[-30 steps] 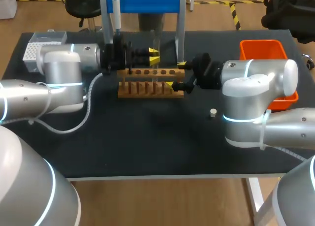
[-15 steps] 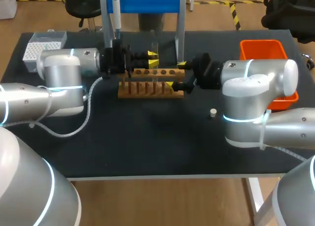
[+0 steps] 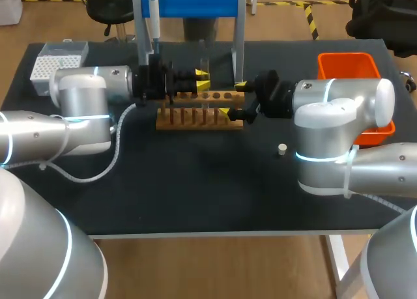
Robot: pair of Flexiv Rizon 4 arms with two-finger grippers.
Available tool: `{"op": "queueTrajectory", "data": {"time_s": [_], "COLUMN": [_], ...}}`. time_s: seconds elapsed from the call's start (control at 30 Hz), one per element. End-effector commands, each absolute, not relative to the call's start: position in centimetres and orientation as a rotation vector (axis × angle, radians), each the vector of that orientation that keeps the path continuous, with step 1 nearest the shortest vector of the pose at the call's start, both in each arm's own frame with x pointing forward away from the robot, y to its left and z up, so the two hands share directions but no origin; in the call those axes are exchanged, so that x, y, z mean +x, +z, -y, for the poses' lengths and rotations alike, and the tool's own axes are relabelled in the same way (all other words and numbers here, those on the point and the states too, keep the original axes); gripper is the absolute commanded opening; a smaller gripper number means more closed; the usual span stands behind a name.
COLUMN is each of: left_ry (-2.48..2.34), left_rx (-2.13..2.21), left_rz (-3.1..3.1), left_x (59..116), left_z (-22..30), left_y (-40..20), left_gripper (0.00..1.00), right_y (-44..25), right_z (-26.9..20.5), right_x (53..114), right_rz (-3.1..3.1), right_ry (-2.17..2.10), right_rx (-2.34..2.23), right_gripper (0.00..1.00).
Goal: Invert the test tube, pick up the pipette, mount the tip to pipette, aspirate from beaker and dispense into the tube, eject the tip, return the pipette, and cap with the stopper.
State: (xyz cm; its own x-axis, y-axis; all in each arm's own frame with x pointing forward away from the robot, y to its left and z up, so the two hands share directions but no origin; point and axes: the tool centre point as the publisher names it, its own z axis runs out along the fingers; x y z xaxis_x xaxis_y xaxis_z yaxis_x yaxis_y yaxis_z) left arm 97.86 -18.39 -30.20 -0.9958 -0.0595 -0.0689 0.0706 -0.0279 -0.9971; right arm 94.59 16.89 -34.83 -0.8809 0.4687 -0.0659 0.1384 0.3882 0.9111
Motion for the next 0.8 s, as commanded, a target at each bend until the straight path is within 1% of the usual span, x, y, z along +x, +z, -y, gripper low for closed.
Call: {"op": "queueTrajectory", "data": {"time_s": [0.03, 0.13, 0.17, 0.2, 0.53, 0.73, 0.8], "left_ry": [-2.196, -2.195, -2.193, -2.191, -2.159, -2.085, -2.046], "left_rx": [0.012, 0.007, 0.004, -0.002, -0.005, -0.065, -0.106], "left_rz": [-2.12, -2.123, -2.126, -2.128, -2.167, -2.206, -2.214], "left_x": [98.0, 97.9, 97.9, 97.8, 96.8, 95.6, 95.0], "left_z": [18.5, 18.5, 18.5, 18.5, 17.6, 15.1, 13.5], "left_y": [-30.5, -30.6, -30.6, -30.6, -28.8, -27.3, -26.8], "left_gripper": [0.0, 0.0, 0.34, 1.0, 1.0, 1.0, 1.0], "right_y": [-34.9, -34.9, -34.9, -34.9, -34.9, -34.9, -34.9], "right_z": [-16.9, -16.9, -16.9, -16.9, -16.9, -16.9, -16.9], "right_x": [94.6, 94.6, 94.6, 94.6, 94.6, 94.6, 94.6], "right_rz": [-2.334, -2.334, -2.334, -2.334, -2.334, -2.334, -2.334], "right_ry": [1.491, 1.491, 1.491, 1.491, 1.491, 1.491, 1.491], "right_rx": [0.531, 0.531, 0.531, 0.531, 0.531, 0.531, 0.531], "right_gripper": [1.0, 1.0, 1.0, 1.0, 1.0, 1.0, 1.0]}}
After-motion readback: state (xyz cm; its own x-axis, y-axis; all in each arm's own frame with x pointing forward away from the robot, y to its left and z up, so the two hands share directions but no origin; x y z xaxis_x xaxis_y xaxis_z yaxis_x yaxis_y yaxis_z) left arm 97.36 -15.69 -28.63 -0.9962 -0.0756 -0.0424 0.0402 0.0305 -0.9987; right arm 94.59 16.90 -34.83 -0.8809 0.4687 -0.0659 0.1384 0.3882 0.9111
